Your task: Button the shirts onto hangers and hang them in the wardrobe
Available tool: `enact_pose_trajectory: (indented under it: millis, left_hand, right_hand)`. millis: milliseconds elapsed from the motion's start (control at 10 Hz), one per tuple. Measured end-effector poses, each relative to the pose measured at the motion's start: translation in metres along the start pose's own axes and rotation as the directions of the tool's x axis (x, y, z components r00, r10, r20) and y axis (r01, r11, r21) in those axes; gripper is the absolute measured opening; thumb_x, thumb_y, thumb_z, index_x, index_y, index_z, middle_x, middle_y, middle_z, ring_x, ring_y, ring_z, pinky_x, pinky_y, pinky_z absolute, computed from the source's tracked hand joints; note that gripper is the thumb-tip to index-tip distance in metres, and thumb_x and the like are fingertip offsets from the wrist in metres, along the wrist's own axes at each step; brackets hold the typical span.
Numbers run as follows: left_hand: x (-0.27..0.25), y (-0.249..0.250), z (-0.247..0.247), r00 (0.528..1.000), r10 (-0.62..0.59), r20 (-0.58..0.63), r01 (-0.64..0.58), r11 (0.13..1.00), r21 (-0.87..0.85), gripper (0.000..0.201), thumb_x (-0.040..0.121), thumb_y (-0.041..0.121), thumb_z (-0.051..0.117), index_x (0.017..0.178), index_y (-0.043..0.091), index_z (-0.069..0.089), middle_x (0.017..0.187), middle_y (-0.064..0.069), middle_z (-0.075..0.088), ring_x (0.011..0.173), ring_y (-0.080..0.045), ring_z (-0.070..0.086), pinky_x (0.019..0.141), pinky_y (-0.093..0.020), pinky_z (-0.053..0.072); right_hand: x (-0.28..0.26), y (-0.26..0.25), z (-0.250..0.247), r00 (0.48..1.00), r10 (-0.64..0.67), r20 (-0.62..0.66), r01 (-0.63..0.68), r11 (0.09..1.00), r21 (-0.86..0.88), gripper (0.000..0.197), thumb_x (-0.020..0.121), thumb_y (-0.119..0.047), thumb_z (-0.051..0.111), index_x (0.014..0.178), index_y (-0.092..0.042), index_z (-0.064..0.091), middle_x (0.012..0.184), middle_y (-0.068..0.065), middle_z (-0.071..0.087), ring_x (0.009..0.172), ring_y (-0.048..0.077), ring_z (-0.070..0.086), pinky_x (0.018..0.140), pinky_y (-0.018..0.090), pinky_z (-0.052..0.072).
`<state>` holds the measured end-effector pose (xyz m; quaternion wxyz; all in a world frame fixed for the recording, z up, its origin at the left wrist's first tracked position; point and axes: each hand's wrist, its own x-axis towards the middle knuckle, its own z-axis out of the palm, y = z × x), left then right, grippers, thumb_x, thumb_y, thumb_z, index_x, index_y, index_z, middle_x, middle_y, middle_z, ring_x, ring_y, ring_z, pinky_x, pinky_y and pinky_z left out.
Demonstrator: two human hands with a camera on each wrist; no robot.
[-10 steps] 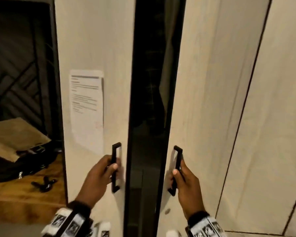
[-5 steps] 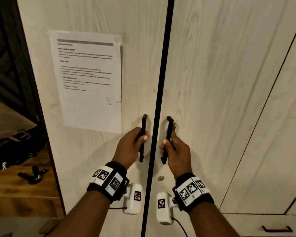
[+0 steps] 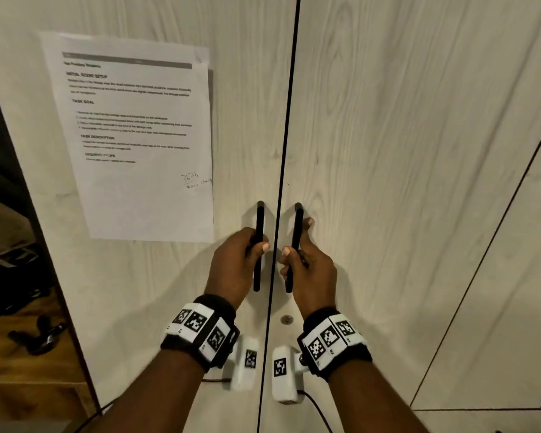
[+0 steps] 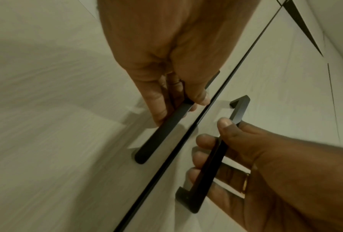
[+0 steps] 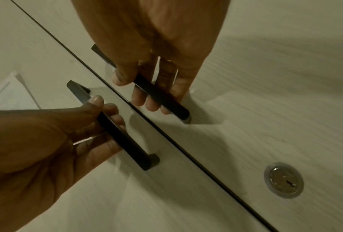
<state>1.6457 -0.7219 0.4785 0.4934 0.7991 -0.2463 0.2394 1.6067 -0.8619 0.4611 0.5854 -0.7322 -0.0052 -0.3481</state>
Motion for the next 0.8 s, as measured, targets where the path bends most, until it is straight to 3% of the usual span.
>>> enact_pose_trajectory:
  millis: [200,300,400,500,600,700,800]
  left_hand:
    - [-0.001,-0.002,0.005,0.999,0.041,-0.032,-0.040,0.998,0.051,0.009,0.102,0.022,0.056,0.094,0.023,0.061,0.081,0.011,0.061,0.078,-0.003,0.057,0.066,-0.017,0.041]
    - [-0.002,0.000,0.004,1.000,0.018,-0.016,-0.017,0.998,0.055,0.010,0.102,0.021,0.055,0.093,0.024,0.059,0.083,0.010,0.062,0.079,-0.002,0.057,0.066,-0.017,0.039]
    - [-0.002,0.008,0.004,1.000,-0.018,-0.004,0.019,0.998,0.064,0.010,0.102,0.021,0.053,0.094,0.025,0.057,0.087,0.010,0.063,0.082,-0.002,0.057,0.068,-0.021,0.039]
    - [-0.004,0.016,0.008,0.990,-0.131,0.046,0.127,0.988,0.084,0.014,0.099,0.016,0.059,0.111,0.022,0.055,0.105,0.006,0.056,0.098,-0.013,0.059,0.084,-0.029,0.049]
    - [-0.010,0.019,0.012,0.959,-0.237,0.156,0.194,0.950,0.246,0.048,0.092,0.031,0.068,0.131,0.012,0.048,0.121,-0.003,0.051,0.116,-0.024,0.052,0.097,-0.032,0.042]
    - [-0.022,0.032,0.004,0.956,-0.242,0.165,0.167,0.913,0.373,0.063,0.088,0.054,0.060,0.133,0.011,0.048,0.124,-0.008,0.057,0.118,-0.030,0.054,0.094,-0.034,0.038]
    - [-0.070,0.038,-0.011,0.950,-0.260,0.173,0.177,0.904,0.388,0.072,0.096,0.045,0.062,0.150,0.005,0.036,0.141,-0.008,0.053,0.134,-0.028,0.048,0.108,-0.031,0.034]
  right_hand:
    - [0.006,0.007,0.004,0.999,-0.033,0.005,0.033,0.996,-0.081,0.059,0.101,-0.021,0.058,0.149,-0.048,0.036,0.087,-0.007,0.073,0.080,0.006,0.070,0.079,0.030,0.061]
    - [0.006,0.008,0.002,0.999,-0.032,0.020,0.034,0.989,-0.143,0.066,0.102,-0.027,0.057,0.145,-0.064,0.024,0.088,-0.015,0.072,0.085,-0.002,0.069,0.084,0.029,0.060]
    - [0.001,-0.003,-0.005,0.996,-0.010,0.083,0.031,0.966,-0.257,0.071,0.102,-0.037,0.052,0.138,-0.076,0.004,0.084,-0.007,0.071,0.078,0.004,0.068,0.084,0.033,0.059]
    - [-0.009,-0.012,-0.013,0.975,0.048,0.218,0.025,0.947,-0.319,0.079,0.105,-0.033,0.047,0.145,-0.065,-0.014,0.100,-0.005,0.064,0.076,0.005,0.059,0.080,0.023,0.051]
    - [-0.008,-0.020,-0.026,0.915,0.102,0.391,0.030,0.948,-0.317,0.089,0.104,-0.030,0.049,0.145,-0.057,-0.025,0.129,0.008,0.062,0.094,0.018,0.066,0.090,0.026,0.051]
    - [-0.012,-0.030,-0.042,0.877,0.164,0.451,0.007,0.935,-0.354,0.090,0.101,-0.027,0.055,0.151,-0.052,-0.015,0.111,0.013,0.069,0.085,0.021,0.067,0.078,0.027,0.058]
    - [-0.046,-0.026,-0.064,0.864,0.274,0.422,-0.131,0.932,-0.337,0.073,0.098,-0.032,0.061,0.158,-0.032,0.018,0.140,0.004,0.055,0.115,0.016,0.059,0.090,0.019,0.051]
